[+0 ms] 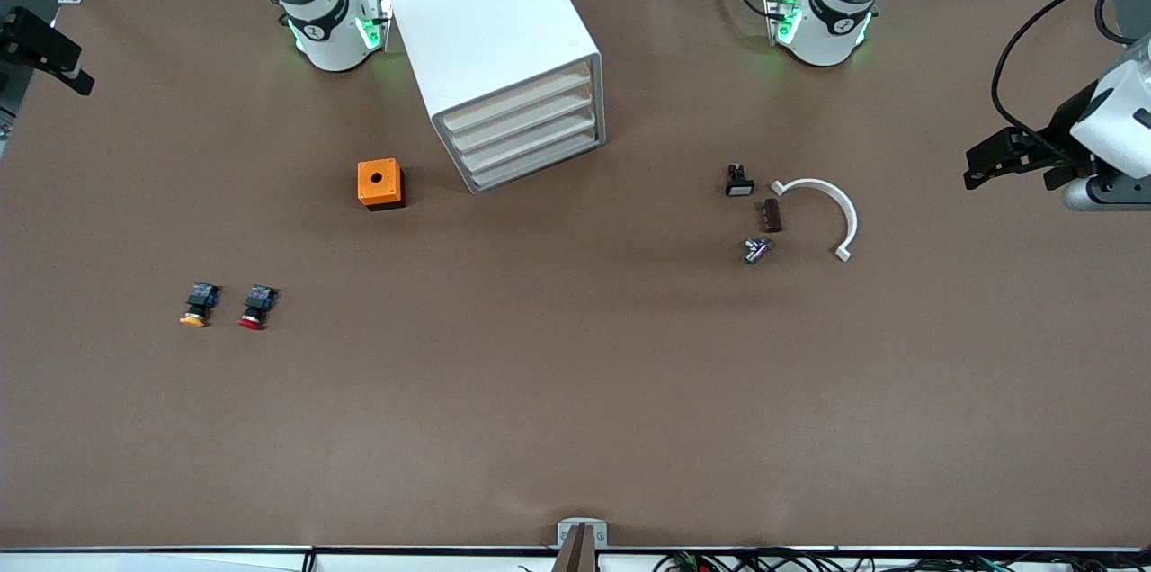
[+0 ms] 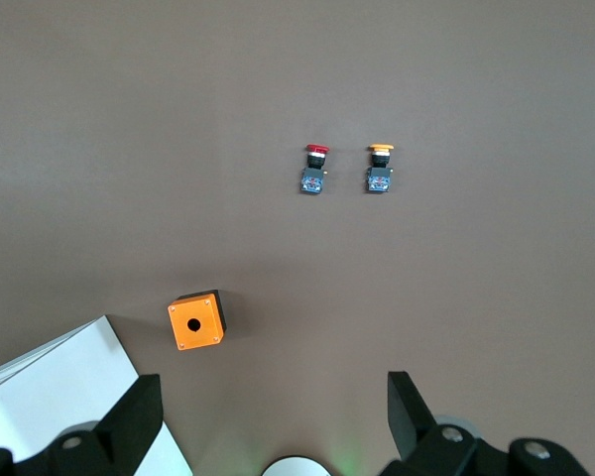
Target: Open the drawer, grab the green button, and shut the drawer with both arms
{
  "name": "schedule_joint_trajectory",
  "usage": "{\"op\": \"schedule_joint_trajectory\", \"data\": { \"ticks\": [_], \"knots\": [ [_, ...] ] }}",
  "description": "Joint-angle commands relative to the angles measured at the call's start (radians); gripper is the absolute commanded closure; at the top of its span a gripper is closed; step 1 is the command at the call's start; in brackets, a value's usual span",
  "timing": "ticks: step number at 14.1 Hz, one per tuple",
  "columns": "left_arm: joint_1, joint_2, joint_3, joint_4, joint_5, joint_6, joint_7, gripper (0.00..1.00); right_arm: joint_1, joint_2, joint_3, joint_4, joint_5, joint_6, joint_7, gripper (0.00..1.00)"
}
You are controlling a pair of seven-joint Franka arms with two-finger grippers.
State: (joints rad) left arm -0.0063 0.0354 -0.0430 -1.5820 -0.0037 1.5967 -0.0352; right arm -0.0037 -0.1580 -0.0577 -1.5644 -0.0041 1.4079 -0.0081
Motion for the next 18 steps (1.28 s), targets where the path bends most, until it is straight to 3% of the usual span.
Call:
{"op": "schedule_joint_trajectory", "data": {
  "ticks": [1,9,18],
  "knots": [
    [0.005,0.009,-0.005,0.017,0.008,-0.020,0.014,0.00,0.011,-0.011,0.001,-0.006,0.007,0.008,0.019,0.00],
    [0.002,0.017,-0.005,0.016,0.010,-0.020,0.008,0.00,0.007,-0.011,-0.001,-0.006,0.007,0.019,0.017,0.00],
    [-0.052,0.187,-0.006,0.014,0.008,-0.011,-0.008,0.00,0.010,-0.011,-0.001,-0.006,0.007,0.016,0.017,0.00]
  ]
}}
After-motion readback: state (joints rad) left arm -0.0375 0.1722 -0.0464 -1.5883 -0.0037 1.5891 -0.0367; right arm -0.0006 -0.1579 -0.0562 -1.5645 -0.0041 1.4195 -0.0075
